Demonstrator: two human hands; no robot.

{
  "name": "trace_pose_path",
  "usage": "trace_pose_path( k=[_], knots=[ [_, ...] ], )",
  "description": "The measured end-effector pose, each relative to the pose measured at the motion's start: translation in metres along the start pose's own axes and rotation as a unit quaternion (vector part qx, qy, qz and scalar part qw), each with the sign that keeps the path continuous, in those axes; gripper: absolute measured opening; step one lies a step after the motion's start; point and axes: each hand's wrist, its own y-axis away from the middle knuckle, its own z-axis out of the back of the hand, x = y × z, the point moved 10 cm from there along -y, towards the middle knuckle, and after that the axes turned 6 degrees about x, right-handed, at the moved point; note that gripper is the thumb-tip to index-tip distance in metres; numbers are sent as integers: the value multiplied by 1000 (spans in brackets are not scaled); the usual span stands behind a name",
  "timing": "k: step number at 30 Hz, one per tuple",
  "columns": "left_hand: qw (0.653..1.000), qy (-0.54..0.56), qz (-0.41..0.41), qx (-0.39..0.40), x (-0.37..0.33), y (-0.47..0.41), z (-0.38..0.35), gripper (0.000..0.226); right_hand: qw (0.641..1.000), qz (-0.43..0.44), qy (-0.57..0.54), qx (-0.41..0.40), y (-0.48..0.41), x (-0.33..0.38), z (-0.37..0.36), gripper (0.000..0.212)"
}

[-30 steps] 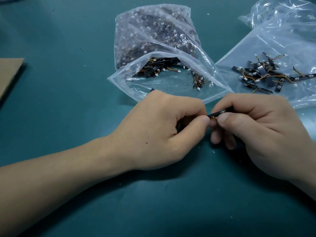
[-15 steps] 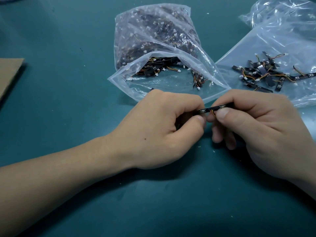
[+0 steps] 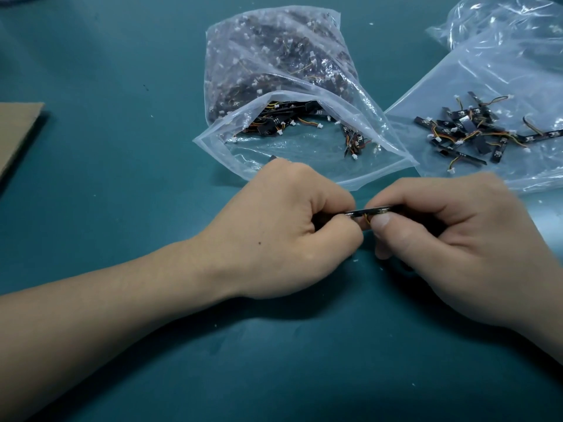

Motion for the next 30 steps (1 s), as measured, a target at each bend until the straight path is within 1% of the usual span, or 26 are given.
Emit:
trace_pose_path(
  k=[2,9,15,17,22,30],
  knots=[
    [1000,-9,-3,-4,-1,-1,0,30,1000,-3,-10,5,0,-1,-1,20],
    [1000,20,-6,-11,0,0,1,30,998,-1,-49,29,-2,0,-3,21],
    [999,17,-40,0,-7,0,0,35,995,-12,-89,50,-2,-2,-6,22],
    [999,10,-45,1,-8,0,0,36,995,-14,-86,50,-2,-2,-5,22],
    [999,-28,-40,1,-8,-1,-2,33,999,-6,-38,37,-3,1,-4,26],
    [998,-47,-37,19,-7,-1,-6,30,998,-15,-45,31,-3,-2,-3,26]
  ],
)
